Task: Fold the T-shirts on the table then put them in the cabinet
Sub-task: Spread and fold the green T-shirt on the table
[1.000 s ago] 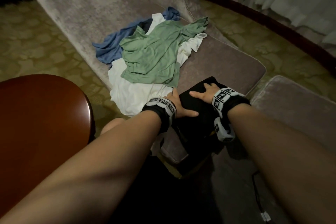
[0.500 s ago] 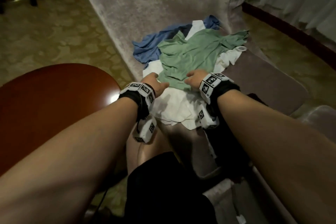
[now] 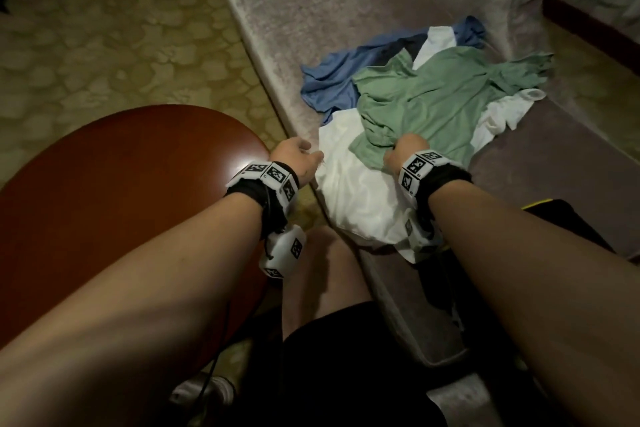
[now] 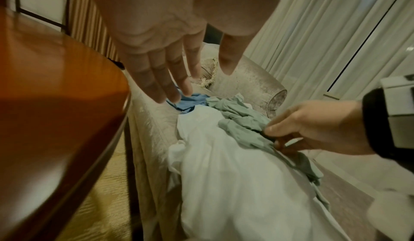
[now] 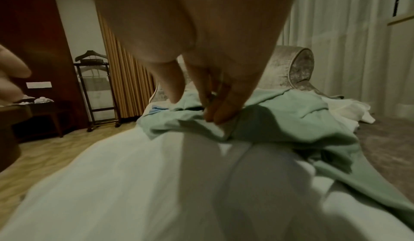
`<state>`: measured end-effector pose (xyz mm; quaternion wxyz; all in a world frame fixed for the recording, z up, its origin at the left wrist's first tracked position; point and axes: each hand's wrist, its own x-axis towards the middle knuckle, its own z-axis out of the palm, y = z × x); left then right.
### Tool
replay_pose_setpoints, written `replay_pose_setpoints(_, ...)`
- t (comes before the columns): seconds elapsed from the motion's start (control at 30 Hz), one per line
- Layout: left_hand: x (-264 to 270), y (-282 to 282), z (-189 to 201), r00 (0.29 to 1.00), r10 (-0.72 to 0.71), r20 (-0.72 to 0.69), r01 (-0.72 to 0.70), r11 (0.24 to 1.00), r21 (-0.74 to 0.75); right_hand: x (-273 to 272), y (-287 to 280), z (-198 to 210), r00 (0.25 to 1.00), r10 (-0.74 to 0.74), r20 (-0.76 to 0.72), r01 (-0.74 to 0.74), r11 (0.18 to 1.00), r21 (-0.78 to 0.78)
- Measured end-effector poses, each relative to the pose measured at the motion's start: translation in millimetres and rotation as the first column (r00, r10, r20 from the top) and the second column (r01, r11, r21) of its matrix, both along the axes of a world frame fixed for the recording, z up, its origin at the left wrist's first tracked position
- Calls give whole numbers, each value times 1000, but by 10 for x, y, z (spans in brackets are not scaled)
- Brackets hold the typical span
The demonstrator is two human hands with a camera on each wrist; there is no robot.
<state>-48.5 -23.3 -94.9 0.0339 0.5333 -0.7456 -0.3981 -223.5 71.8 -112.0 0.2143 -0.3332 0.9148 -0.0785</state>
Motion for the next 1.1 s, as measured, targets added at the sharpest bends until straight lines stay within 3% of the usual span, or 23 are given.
replay_pose_setpoints(0.1,45,-6,37,1000,18,-13,-18,1000,-2,-7,-43,109,993,-90,-77,85,995,-59)
replay_pose_setpoints(0.3,135,90,327,995,-1,-99,2,1000,7,47,18,446,985,-164,-56,159,983,-88)
replay_pose_setpoints(0.47,267,259,748,979,-19,-204,23,1000,17,203,115,954,989,-143,23,142,925,-353)
replay_pose_setpoints(0.67,539,498,1335,952,-102,-289,86,994,-66,736,168,1790,999,-42,-34,6,708,-707)
replay_pose_setpoints(0.9,1023,722,1954,885,-139,-445,88,987,-133,1613,134,2802,992,128,-5,-64,465,-883)
replay_pose_setpoints(1.0,1330,714,2206,901,-75,-428,-21,976,-217,2040,94,3208,977,214,-22,-97,344,-934)
replay_pose_setpoints(1.1,1742,590,2457,911,14,-412,-177,916,-361,2386,-35,3525,957,290,4,-63,222,-973)
